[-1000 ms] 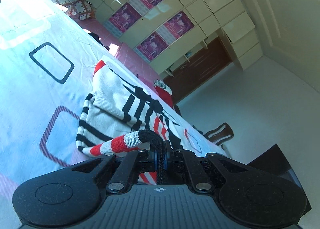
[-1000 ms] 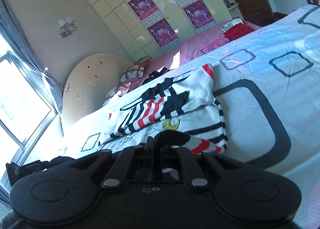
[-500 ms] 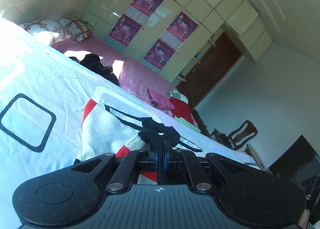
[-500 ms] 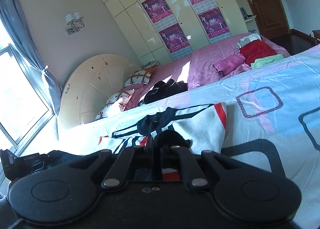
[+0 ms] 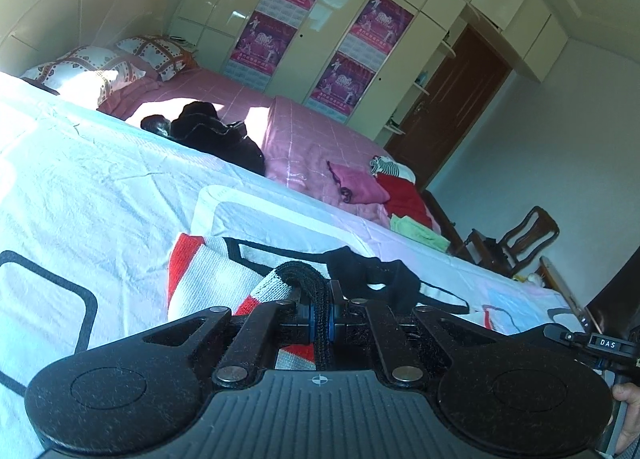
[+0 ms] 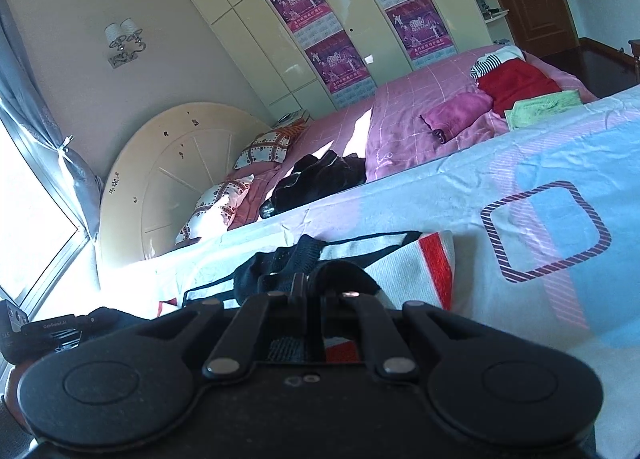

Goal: Fold small clothes
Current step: 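Lift the hem with both tools and fold it toward the collar, then lay the black hem onto the sweater and open both tools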

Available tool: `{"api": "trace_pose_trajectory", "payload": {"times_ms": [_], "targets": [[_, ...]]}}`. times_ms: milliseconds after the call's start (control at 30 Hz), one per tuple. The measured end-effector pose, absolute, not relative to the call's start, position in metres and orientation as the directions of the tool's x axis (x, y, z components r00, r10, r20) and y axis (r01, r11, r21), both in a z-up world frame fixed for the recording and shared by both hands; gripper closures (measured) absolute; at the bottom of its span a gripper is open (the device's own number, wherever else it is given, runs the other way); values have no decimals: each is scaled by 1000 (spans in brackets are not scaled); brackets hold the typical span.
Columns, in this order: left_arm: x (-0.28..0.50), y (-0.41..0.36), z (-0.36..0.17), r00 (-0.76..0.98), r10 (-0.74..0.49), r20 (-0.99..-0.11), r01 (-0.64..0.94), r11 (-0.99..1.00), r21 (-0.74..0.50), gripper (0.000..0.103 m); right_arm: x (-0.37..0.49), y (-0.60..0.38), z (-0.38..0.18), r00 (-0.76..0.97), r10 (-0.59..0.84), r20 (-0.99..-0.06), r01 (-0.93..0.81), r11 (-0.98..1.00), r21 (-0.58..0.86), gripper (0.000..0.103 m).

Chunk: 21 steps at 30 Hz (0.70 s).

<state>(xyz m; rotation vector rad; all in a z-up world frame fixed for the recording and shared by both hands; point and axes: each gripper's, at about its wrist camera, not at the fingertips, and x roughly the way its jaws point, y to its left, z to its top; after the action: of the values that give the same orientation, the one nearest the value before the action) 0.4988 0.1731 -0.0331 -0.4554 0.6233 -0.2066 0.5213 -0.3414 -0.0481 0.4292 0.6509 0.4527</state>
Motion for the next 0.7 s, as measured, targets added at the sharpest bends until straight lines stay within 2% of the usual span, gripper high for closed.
{"api": "trace_pose_trajectory", "payload": {"times_ms": [300, 533, 633, 700], "targets": [[538, 175, -59, 758, -317, -570, 23, 886, -463, 98, 559, -342, -76, 684, 533, -499, -243, 810, 533, 96], [563, 175, -87, 718, -326, -615, -4, 882, -472, 98, 585, -353, -97, 648, 571, -504, -197, 765, 613, 96], [572, 176, -96, 704, -338, -625, -31, 864, -502, 98, 597, -358, -109, 633, 578, -515, -155, 746, 647, 96], [578, 183, -102, 708, -365, -604, -59, 822, -566, 96, 604, -364, -116, 651, 565, -507, -118, 735, 668, 90]]}}
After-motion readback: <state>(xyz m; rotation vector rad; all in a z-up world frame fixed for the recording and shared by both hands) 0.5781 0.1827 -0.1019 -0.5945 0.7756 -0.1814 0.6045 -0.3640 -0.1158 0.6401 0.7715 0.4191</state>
